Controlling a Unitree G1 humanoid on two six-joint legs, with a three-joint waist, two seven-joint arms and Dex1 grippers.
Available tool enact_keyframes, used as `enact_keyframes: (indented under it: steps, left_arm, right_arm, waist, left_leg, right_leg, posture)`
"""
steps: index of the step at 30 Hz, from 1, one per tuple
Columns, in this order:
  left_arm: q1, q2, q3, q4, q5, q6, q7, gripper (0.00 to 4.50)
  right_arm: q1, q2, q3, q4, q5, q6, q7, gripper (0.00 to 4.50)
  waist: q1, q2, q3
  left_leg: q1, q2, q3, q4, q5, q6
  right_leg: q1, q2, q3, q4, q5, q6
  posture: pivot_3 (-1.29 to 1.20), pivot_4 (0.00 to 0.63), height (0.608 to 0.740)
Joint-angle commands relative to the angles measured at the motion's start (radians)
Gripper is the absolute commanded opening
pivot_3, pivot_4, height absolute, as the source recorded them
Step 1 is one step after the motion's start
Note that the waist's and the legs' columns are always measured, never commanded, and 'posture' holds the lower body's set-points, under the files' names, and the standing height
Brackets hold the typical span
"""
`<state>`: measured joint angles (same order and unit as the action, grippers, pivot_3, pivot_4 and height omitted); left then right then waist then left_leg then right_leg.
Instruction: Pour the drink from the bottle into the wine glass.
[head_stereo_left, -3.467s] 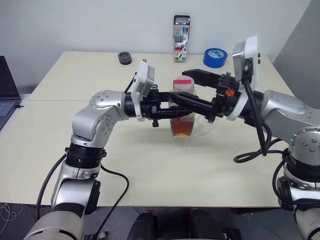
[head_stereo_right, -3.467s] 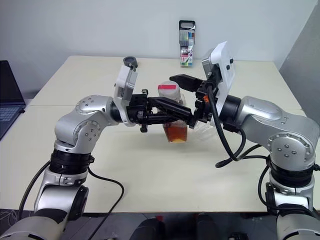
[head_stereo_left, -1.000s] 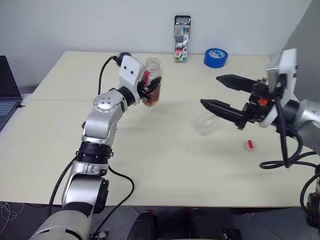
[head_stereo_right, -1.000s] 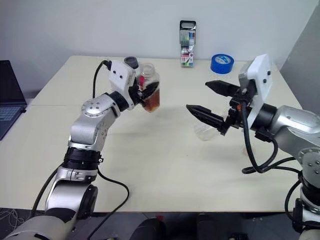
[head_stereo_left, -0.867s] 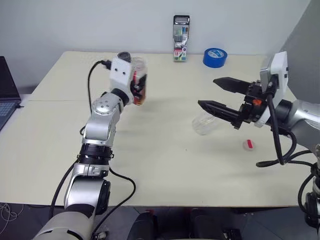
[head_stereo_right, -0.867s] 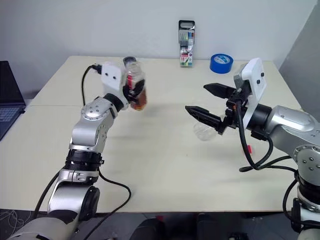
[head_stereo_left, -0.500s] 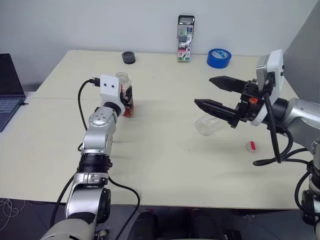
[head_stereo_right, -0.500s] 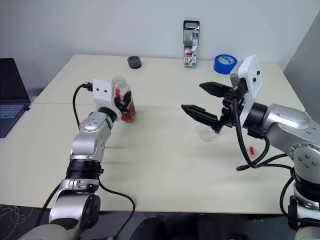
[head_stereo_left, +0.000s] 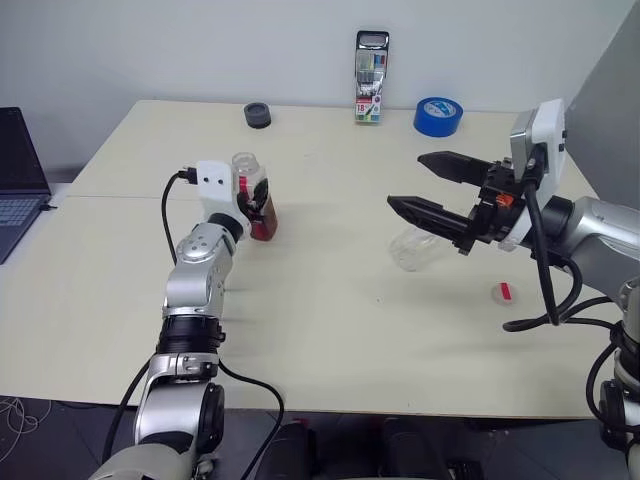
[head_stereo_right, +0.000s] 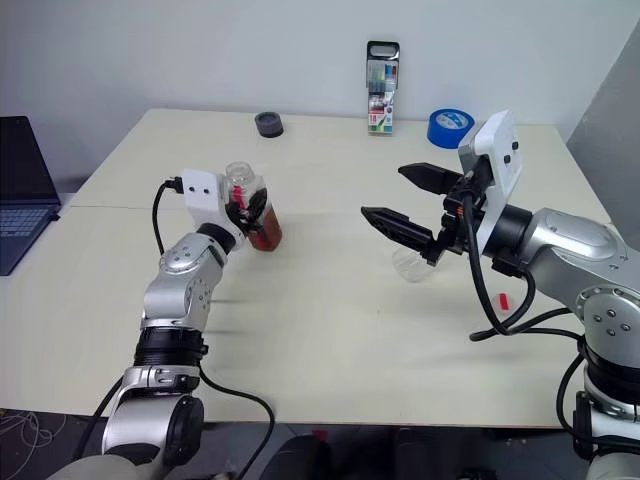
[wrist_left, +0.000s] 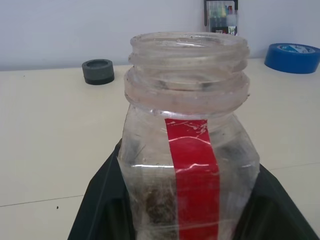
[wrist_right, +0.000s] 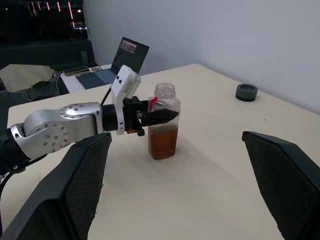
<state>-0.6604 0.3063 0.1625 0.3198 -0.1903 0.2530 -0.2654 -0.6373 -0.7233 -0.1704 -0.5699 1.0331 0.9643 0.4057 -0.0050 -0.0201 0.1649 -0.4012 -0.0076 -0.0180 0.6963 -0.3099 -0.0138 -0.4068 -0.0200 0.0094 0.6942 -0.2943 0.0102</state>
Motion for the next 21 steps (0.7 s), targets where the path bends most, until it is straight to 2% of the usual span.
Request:
enact_keyframes:
  steps: [1,5,6,10,16,21]
  left_arm:
    - [0.003,0.011,0.0,-0.046,-0.005,-0.007,-0.018,3.09]
    - [0.023,0.002,0.001,-0.061,-0.002,0.003,-0.007,4.32]
    - [0.036,-0.001,0.001,-0.07,0.0,0.008,0.001,4.47]
    - [0.13,-0.01,-0.003,-0.155,0.015,0.041,0.039,4.47]
    - [0.32,0.002,-0.012,-0.404,-0.01,0.205,0.037,4.47]
    - [0.448,0.062,-0.038,-0.622,-0.069,0.354,-0.052,4.47]
  right_arm:
    - [-0.008,-0.004,-0.002,-0.017,-0.024,-0.032,0.009,4.5]
    - [0.001,0.009,-0.01,-0.013,-0.021,-0.028,-0.003,4.5]
    - [0.007,0.011,-0.012,-0.013,-0.024,-0.028,-0.006,4.5]
    - [0.053,0.018,-0.026,-0.04,-0.019,-0.027,-0.03,4.5]
    - [0.195,0.029,-0.057,-0.12,-0.003,-0.027,-0.089,4.5]
    - [0.381,-0.077,-0.063,-0.16,-0.148,-0.092,-0.007,4.5]
  waist:
    - [0.0,0.0,0.0]
    - [0.0,0.0,0.0]
    - [0.0,0.0,0.0]
    - [0.0,0.0,0.0]
    - [0.001,0.0,0.0]
    - [0.003,0.0,0.0]
  left_leg:
    - [0.0,0.0,0.0,0.0,0.0,0.0]
    - [0.0,0.0,0.0,0.0,0.0,0.0]
    - [0.0,0.0,0.0,0.0,0.0,0.0]
    - [0.0,0.0,0.0,0.0,0.0,0.0]
    - [0.0,0.0,0.0,-0.001,0.0,0.0]
    - [0.001,0.0,0.0,-0.001,0.0,0.0]
  right_leg:
    - [0.0,0.0,0.0,0.0,0.0,0.0]
    - [0.0,0.0,0.0,0.0,0.0,0.0]
    - [0.0,0.0,0.0,0.0,0.0,0.0]
    - [0.0,0.0,0.0,0.0,0.0,0.0]
    - [0.0,0.0,0.0,0.0,0.0,0.0]
    - [0.001,0.0,0.0,0.0,0.0,0.0]
  posture:
    - [0.0,0.15,0.74]
    - [0.0,0.15,0.74]
    - [0.0,0.15,0.74]
    - [0.0,0.15,0.74]
    - [0.0,0.15,0.74]
    - [0.0,0.15,0.74]
